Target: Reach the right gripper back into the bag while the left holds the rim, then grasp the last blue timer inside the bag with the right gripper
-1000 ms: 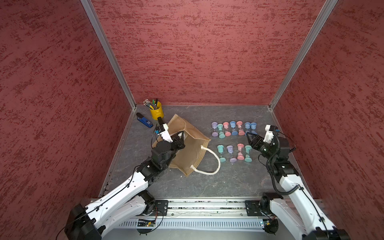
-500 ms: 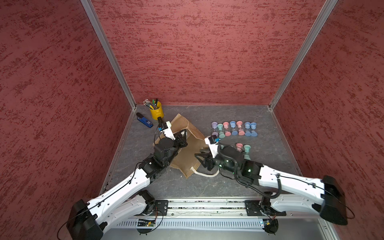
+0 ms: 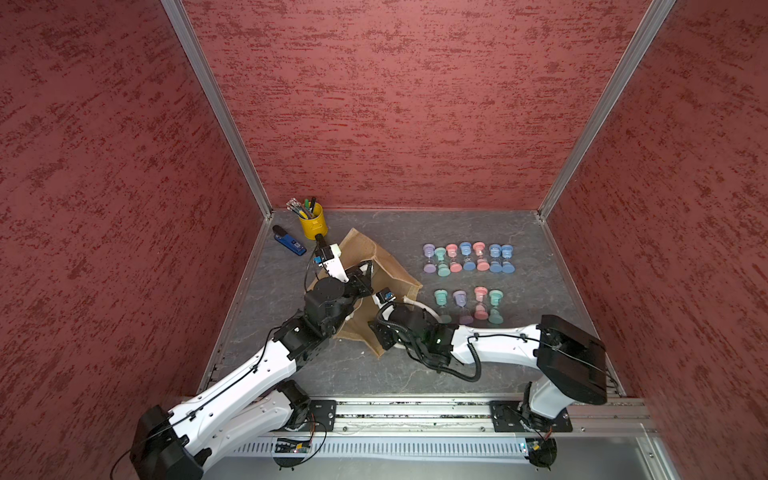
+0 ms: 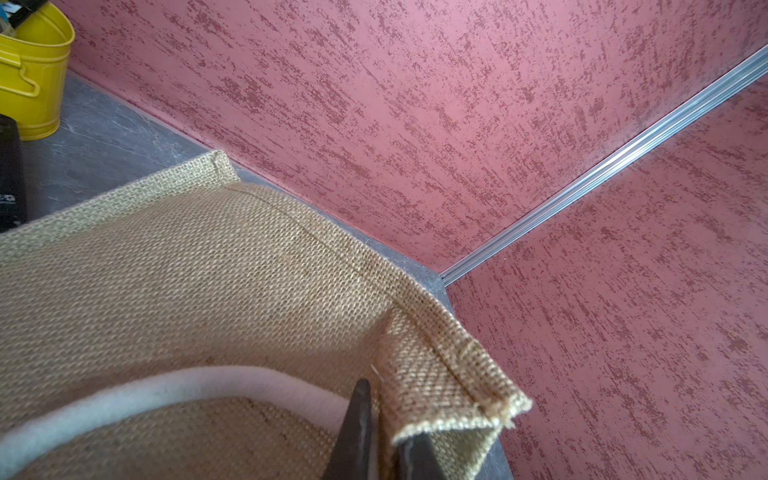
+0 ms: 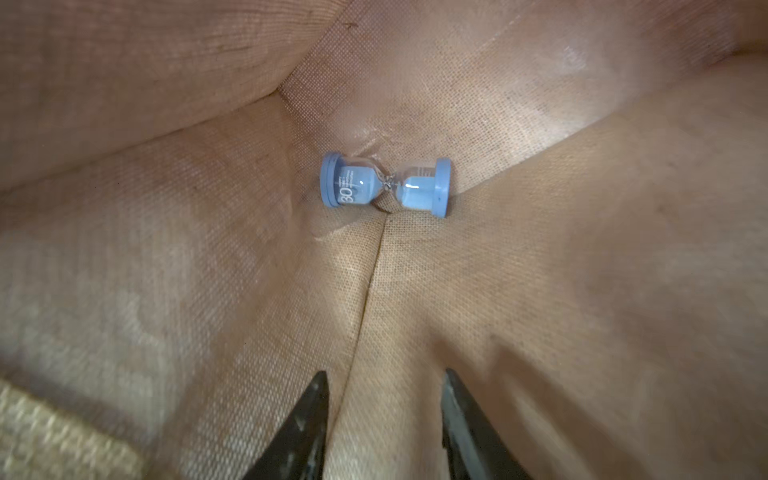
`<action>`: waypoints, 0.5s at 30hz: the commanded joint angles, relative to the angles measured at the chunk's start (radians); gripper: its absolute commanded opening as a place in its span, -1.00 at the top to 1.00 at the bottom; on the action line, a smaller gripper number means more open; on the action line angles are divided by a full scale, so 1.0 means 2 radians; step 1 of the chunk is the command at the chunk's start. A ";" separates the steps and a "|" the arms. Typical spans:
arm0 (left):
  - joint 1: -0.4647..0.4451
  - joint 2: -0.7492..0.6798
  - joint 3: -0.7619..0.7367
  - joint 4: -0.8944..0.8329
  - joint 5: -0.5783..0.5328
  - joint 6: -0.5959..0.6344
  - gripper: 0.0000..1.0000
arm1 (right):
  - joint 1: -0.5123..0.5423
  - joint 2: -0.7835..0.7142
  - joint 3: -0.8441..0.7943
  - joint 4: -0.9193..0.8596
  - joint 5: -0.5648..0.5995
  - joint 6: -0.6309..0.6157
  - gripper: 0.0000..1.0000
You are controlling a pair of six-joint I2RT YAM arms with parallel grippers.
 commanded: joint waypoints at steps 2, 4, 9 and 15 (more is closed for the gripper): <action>-0.001 -0.013 -0.024 0.072 0.046 0.009 1.00 | -0.002 0.028 0.032 0.030 0.030 0.085 -0.03; 0.000 -0.017 -0.035 0.099 0.061 0.013 1.00 | -0.017 0.044 0.051 0.002 0.025 0.168 -0.08; 0.000 -0.029 -0.082 0.191 0.089 0.019 1.00 | -0.055 0.075 0.036 0.057 -0.052 0.354 -0.11; 0.000 -0.035 -0.106 0.225 0.086 -0.004 1.00 | -0.059 0.115 0.072 0.075 -0.084 0.461 -0.15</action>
